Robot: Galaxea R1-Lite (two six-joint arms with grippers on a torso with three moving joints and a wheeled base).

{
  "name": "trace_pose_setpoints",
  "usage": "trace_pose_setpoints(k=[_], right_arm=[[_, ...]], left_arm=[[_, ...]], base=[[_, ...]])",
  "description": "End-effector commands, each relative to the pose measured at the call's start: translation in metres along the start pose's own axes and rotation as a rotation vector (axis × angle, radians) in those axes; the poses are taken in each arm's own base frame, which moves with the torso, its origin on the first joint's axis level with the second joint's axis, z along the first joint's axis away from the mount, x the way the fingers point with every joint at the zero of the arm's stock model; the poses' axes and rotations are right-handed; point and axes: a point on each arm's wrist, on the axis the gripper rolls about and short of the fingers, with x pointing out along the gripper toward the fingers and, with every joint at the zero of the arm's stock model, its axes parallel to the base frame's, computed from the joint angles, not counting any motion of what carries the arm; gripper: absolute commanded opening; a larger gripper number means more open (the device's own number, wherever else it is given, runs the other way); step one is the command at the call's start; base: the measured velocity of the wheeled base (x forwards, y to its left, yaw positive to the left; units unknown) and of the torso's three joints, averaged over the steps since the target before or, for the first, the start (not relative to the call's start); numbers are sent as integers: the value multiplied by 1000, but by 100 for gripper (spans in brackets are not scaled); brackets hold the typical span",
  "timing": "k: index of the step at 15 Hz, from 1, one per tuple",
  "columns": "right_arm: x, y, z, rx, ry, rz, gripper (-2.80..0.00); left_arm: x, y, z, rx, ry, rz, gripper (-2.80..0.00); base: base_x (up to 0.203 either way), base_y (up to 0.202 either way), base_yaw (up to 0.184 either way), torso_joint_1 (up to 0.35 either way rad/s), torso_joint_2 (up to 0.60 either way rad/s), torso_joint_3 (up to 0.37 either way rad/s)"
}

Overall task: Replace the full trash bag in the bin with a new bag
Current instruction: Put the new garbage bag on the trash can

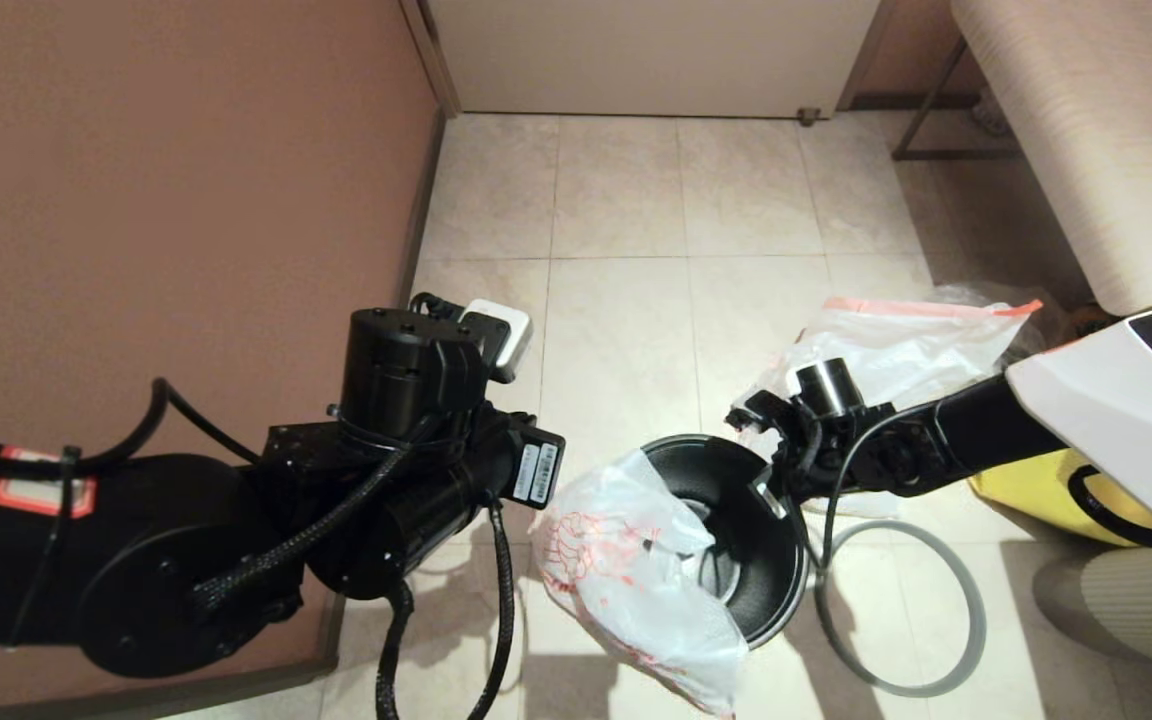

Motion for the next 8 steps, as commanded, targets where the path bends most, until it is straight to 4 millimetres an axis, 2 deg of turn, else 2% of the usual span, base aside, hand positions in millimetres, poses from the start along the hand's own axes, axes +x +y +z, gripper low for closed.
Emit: trace_pose_setpoints(k=[1,6,8], right_arm=[[-5,-5,18,-8,-50,-10,-280],[-15,-16,67,-55,-127,-14,-280],[-7,-18,83,-62,-157,2,-280]], left_arm=[[-1,1,1,-2,-4,3,-280],[-2,-1,0,11,-1,-1,-280],[-1,-2,-3,18,6,-4,-280]], base=[[0,0,0,0,0,0],[0,0,0,0,0,0],[0,0,0,0,0,0]])
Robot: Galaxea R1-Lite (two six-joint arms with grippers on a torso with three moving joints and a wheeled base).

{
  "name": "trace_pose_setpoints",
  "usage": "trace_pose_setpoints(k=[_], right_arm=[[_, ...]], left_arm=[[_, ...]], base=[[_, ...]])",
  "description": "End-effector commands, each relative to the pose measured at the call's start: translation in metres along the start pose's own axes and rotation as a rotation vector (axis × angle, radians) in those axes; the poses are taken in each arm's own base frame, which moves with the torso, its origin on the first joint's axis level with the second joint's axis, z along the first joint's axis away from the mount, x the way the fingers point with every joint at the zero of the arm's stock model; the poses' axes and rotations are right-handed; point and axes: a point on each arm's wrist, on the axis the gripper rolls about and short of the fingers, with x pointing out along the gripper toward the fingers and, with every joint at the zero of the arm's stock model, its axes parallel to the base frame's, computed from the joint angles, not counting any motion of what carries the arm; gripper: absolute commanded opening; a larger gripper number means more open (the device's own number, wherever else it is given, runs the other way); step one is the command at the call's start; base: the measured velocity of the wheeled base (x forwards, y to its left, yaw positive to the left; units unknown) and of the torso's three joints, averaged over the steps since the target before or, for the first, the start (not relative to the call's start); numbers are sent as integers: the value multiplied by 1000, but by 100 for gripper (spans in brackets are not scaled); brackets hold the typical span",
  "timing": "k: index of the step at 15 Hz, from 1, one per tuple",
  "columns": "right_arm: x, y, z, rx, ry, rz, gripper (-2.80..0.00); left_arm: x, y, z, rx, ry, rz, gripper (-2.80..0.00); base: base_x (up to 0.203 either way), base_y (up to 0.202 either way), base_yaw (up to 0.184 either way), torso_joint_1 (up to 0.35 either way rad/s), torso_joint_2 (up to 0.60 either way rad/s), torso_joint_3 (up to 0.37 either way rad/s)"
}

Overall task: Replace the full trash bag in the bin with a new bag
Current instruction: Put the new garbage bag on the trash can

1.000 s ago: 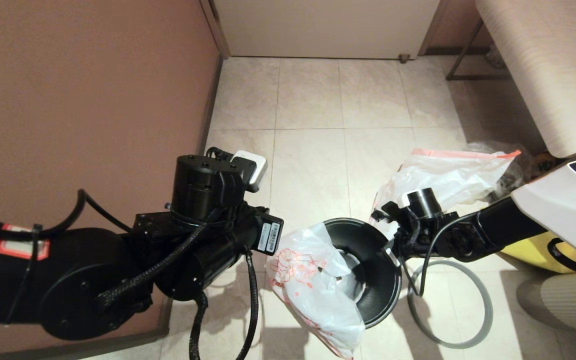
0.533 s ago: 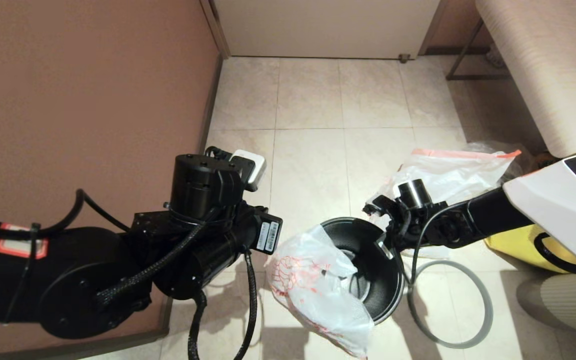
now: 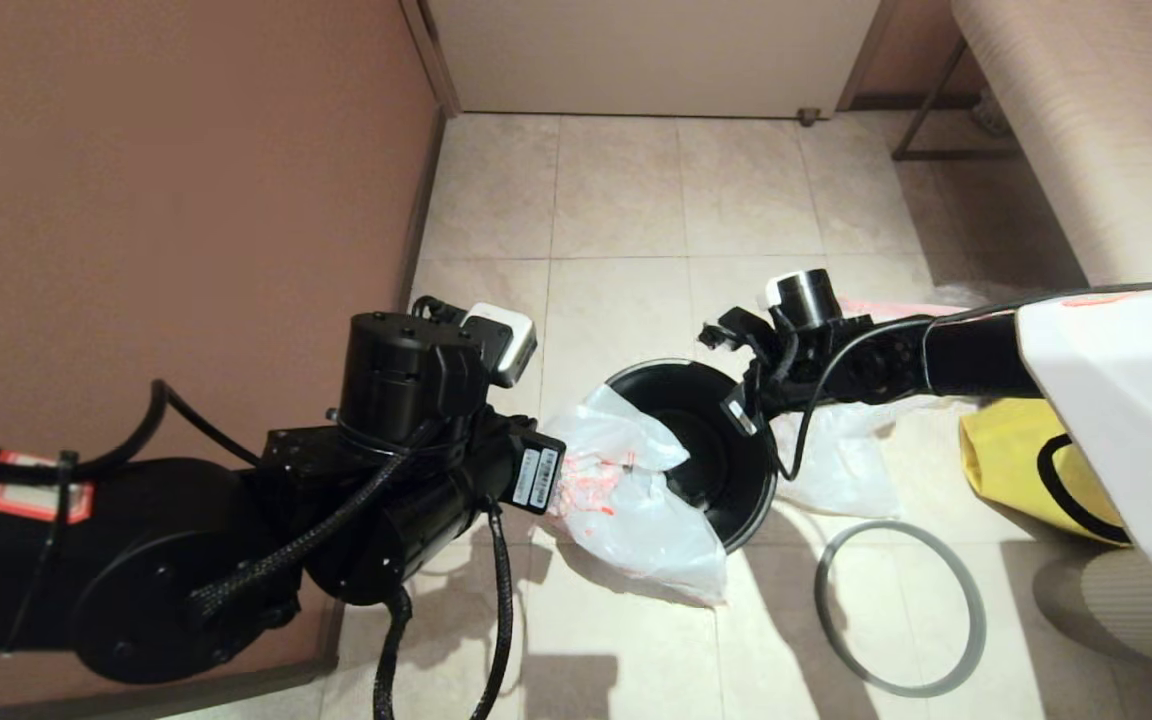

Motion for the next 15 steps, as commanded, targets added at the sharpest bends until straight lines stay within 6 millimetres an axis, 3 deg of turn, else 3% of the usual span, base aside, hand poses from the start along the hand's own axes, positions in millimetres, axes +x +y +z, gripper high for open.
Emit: trace_pose_setpoints(k=[1,4,8,12,15], right_arm=[[20,3,-1,-14,-6,19,-280],[31,5,-5,-26,-38,59,-280],[-5,-14,6,2,-64,167,-280],[-11,-14,7,-25,-87,253,-280],[-34,-16,-4,-140,28,354,-280]], left_arm=[[0,-1,0,2,-1,1,-280],[1,-1,-1,3,3,1,-280],[0,-5,-3,12,6,-11,-280],[-2,-5,-2,11,3,-13,-280],[-2,-4,-2,11,3,-12,-280]], base=[[0,0,0,0,0,0],[0,0,0,0,0,0],[0,0,0,0,0,0],[0,0,0,0,0,0],[0,0,0,0,0,0]])
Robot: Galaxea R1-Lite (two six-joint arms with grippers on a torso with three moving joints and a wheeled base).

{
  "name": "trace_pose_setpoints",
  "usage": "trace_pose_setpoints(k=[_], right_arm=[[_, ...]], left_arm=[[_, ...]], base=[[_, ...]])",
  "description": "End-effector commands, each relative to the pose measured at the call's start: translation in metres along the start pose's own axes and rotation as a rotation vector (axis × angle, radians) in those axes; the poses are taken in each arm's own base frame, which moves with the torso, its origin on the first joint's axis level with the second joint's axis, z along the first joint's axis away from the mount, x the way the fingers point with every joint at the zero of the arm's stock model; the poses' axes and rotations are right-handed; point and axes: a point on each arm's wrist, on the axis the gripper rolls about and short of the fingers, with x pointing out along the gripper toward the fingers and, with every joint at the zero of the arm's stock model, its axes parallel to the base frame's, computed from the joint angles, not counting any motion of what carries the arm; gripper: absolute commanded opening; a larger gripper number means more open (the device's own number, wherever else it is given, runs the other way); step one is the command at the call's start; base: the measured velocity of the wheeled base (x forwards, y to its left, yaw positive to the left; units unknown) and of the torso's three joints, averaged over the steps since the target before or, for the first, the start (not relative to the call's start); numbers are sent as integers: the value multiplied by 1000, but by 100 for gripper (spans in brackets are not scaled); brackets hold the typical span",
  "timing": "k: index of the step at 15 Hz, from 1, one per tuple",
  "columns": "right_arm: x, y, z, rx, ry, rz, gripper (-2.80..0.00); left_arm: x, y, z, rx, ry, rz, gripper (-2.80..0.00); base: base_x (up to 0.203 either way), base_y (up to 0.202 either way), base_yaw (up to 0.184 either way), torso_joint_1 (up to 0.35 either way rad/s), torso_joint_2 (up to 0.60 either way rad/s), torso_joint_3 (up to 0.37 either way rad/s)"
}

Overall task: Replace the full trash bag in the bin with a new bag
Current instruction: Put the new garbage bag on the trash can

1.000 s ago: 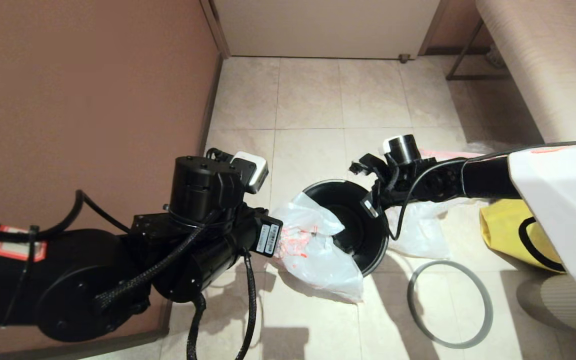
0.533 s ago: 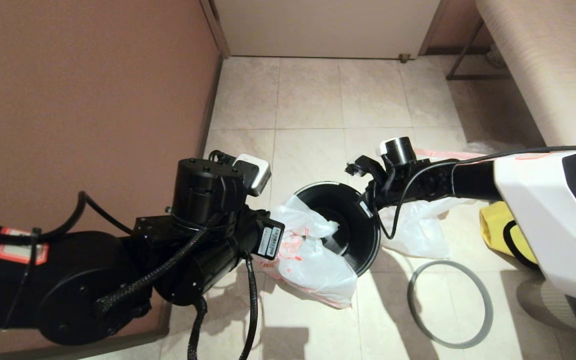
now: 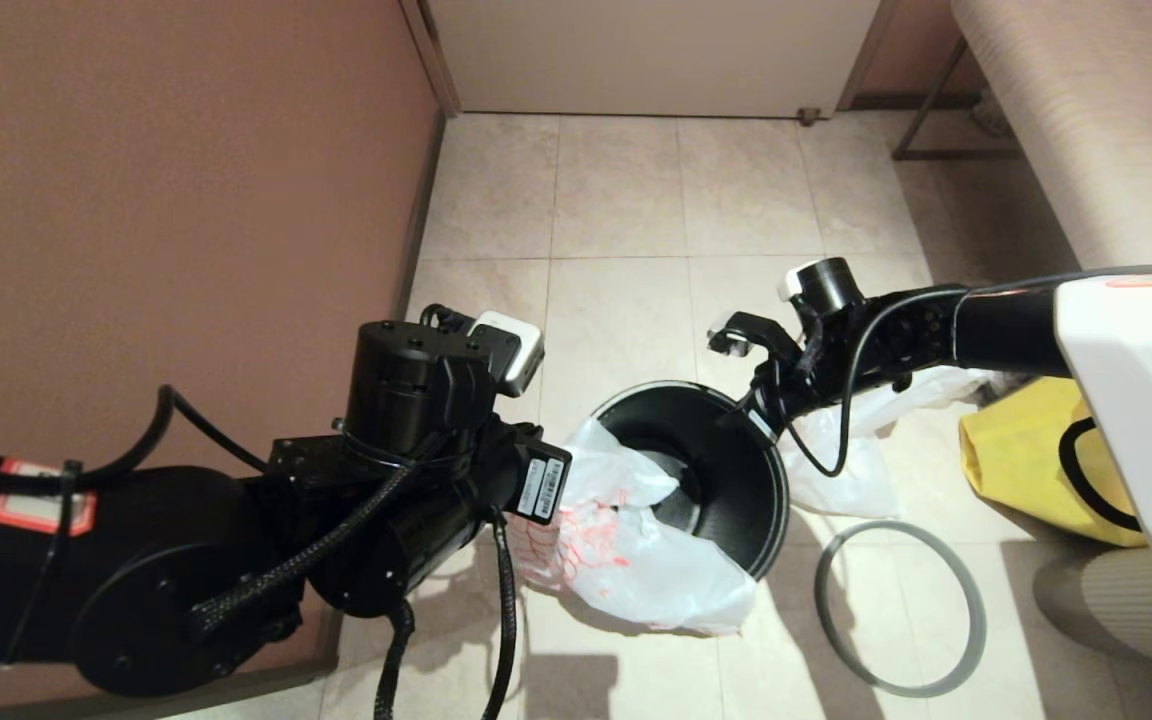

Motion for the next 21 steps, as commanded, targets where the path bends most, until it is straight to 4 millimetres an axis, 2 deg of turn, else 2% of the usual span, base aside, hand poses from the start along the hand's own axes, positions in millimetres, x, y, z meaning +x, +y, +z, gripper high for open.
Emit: trace_pose_setpoints(k=[1,3,5,8,10,12,16,21], right_arm=[[-22,6,-1,-33,63,45,-280],[-34,11,-8,-104,158,83,-280],[-31,9,-10,-192,215,17,-280],[-18,17,-5,-278,208,18,-280],[-3,24,-9,-358,233,58,-280],[6,29,-3,-412,226,23,-280],[23,39,2,-442,193,17,-280],[42,37,6,-427,118,-53,-280]], left_arm=[[0,0,1,-1,-3,4,-280],[0,0,0,0,-2,3,-280],[0,0,0,1,0,2,-280],[1,-3,-3,11,9,-4,-280],[2,-4,-4,13,12,-5,-280],[1,-3,-3,11,10,-5,-280],[1,-5,-4,13,10,-8,-280],[0,-5,-3,14,9,-11,-280]], base=[[0,0,0,0,0,0],[0,0,0,0,0,0],[0,0,0,0,0,0],[0,0,0,0,0,0],[0,0,0,0,0,0],[0,0,0,0,0,0],[0,0,0,0,0,0],[0,0,0,0,0,0]])
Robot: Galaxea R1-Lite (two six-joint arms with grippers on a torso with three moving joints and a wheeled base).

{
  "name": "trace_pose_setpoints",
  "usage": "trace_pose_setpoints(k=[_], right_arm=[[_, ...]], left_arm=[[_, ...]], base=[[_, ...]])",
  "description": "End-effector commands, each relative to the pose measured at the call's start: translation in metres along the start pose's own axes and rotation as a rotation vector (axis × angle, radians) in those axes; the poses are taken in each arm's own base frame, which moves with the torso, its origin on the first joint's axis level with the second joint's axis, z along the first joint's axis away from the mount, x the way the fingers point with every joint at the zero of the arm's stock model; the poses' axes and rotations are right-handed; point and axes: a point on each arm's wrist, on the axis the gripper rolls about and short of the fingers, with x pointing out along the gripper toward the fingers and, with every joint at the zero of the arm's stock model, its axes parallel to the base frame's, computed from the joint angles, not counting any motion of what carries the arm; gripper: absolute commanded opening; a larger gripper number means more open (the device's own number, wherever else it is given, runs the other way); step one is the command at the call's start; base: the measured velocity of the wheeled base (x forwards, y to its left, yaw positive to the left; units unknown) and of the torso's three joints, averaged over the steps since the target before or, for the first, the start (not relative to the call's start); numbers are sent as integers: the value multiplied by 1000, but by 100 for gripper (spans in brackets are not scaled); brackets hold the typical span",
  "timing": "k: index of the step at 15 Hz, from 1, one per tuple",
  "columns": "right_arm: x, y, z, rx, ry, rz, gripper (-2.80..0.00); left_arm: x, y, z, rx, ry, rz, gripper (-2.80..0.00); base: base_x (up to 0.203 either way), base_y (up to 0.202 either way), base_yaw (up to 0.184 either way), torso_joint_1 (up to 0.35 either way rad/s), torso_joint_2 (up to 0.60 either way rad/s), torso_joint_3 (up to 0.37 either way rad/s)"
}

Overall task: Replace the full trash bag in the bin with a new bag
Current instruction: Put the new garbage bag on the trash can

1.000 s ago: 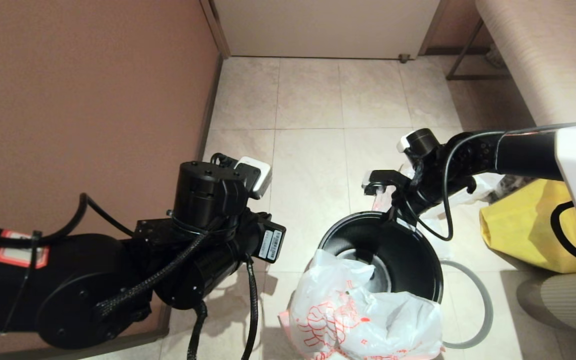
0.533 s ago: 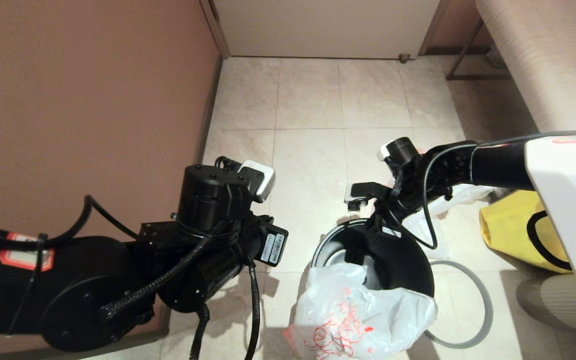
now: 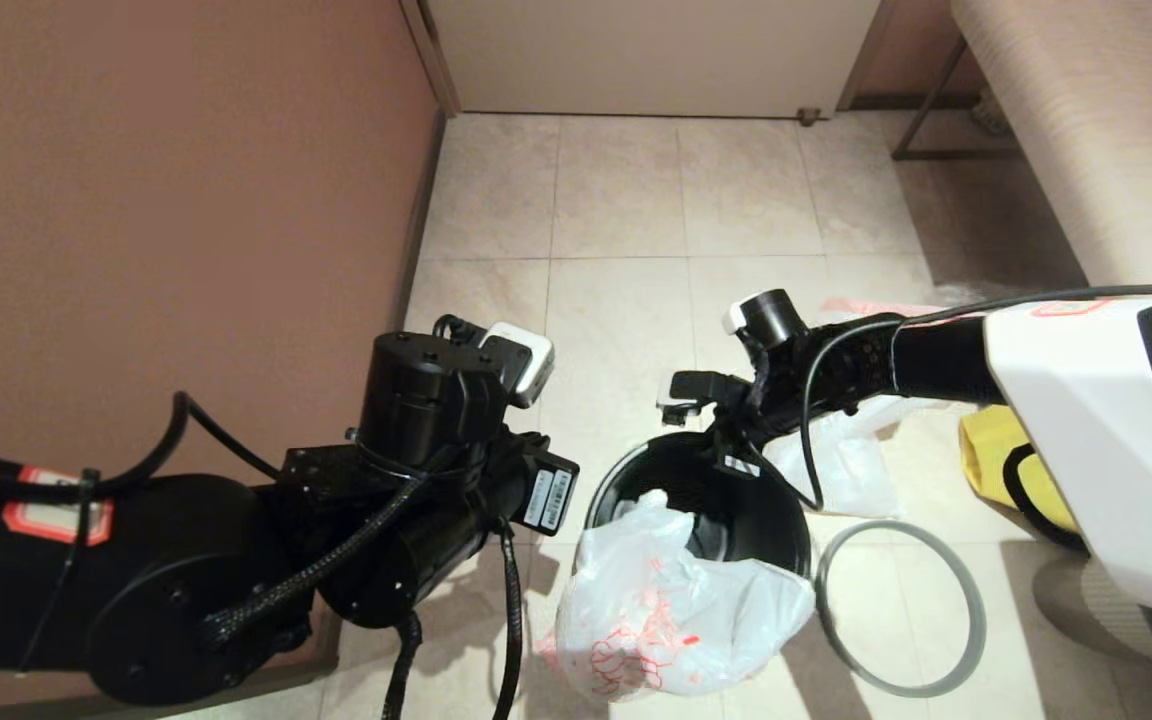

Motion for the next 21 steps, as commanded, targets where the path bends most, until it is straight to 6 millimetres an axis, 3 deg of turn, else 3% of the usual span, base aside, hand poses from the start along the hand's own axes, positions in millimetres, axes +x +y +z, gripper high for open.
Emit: trace_pose_setpoints(k=[1,3,5,6,7,9,12,17,21], right_arm=[[4,1,-1,9,0,6,-280],[0,0,2,57,-14,-1,-280],[11,0,0,60,-27,-20,-280],[15,-2,-1,58,-37,-35,-263],[17,-1,-1,57,-40,-36,0],[17,0,2,74,-50,-35,0],[-2,-11,2,148,-124,-23,0],[-55,-41,-42,390,-280,85,0],[-97,-35,-55,831,-296,192,0]], left_arm=[[0,0,0,-1,-2,3,-280],[0,0,1,-1,-3,2,-280],[-1,0,1,-2,-4,2,-280],[0,0,1,-1,-3,2,-280],[0,0,0,0,-2,2,-280],[0,0,1,-1,-3,2,-280],[-2,1,2,-5,-10,2,-280],[-6,3,5,-10,-23,2,-280],[-9,3,6,-12,-30,-2,-280]], base=[[0,0,0,0,0,0],[0,0,0,0,0,0],[0,0,0,0,0,0],[0,0,0,0,0,0],[0,0,0,0,0,0],[0,0,0,0,0,0],[0,0,0,0,0,0],[0,0,0,0,0,0],[0,0,0,0,0,0]])
